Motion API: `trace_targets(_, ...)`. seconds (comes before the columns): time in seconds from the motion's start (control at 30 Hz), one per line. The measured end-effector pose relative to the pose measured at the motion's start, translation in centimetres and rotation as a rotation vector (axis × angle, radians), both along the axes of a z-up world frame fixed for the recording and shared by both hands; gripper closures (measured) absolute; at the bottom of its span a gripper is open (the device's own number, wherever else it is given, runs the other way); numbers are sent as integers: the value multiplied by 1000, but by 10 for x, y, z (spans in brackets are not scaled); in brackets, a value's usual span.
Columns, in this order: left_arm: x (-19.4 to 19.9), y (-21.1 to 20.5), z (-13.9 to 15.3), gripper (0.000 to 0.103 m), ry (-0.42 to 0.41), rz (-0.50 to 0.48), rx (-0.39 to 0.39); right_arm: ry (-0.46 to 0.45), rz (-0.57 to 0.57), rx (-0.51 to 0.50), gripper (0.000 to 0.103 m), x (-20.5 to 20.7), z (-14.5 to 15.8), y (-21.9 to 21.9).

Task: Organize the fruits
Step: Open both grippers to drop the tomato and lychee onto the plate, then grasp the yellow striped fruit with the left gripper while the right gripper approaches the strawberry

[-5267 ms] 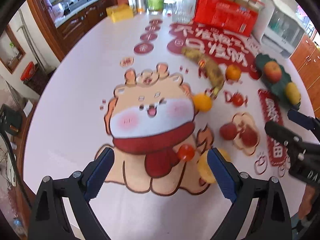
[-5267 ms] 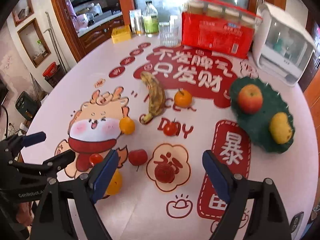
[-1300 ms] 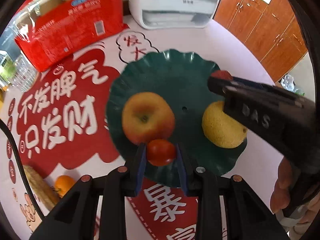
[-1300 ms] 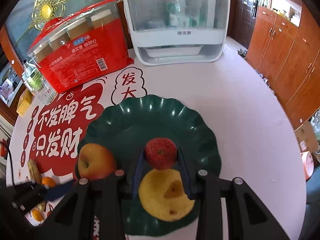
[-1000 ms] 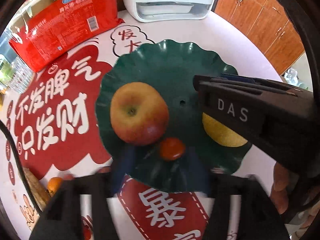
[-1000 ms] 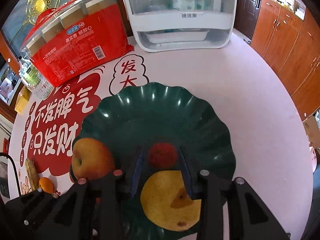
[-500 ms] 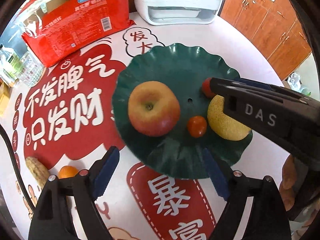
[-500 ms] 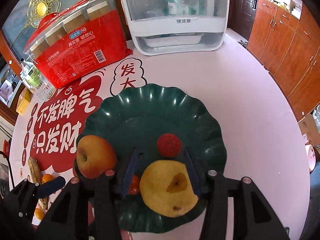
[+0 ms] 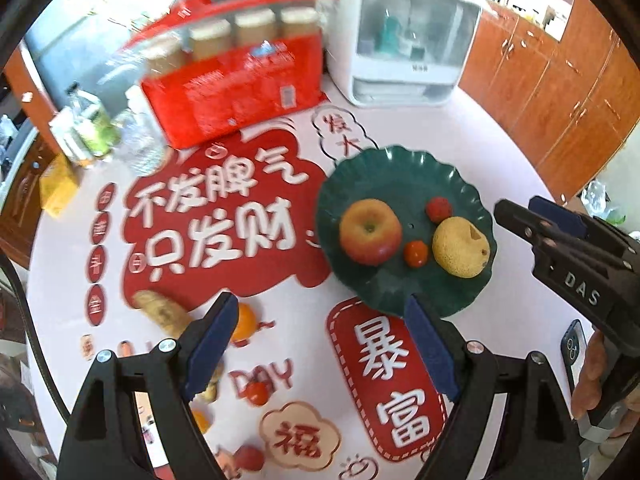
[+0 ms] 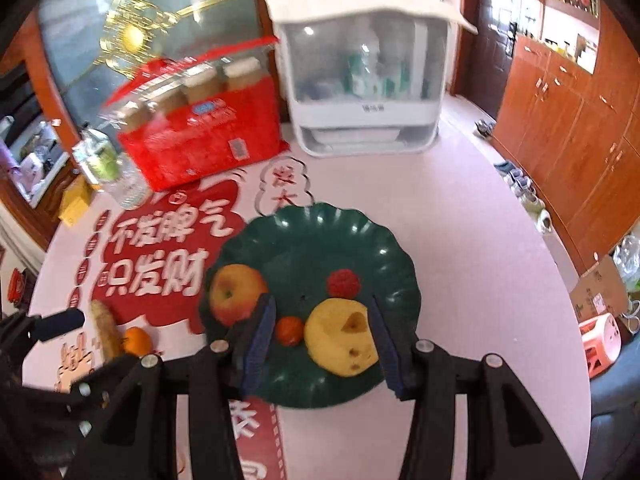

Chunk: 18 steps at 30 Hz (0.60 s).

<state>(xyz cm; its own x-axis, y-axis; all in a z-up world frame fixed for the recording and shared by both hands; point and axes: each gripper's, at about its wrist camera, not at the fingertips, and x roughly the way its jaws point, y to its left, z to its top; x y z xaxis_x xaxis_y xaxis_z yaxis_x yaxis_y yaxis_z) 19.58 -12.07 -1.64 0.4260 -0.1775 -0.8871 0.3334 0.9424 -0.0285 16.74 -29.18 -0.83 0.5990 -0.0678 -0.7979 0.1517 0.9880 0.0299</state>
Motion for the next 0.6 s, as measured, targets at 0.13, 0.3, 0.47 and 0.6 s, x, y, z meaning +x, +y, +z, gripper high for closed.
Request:
trace_targets(0.13,-23,25,32,18,-61,32,17,-31,59,16,55,-22,22,19)
trace_targets(0.3,-55,64,63,14,-121,94,23,-66,143,49,55,-53,45,47)
trace_targets(0.47,-88,104,77,13,-144,163,33,-80,246,37,55,-77,57,83)
trace_targets(0.6,-111,135,78,13,-146,228,46,-96,336,6,55,-96,61,115)
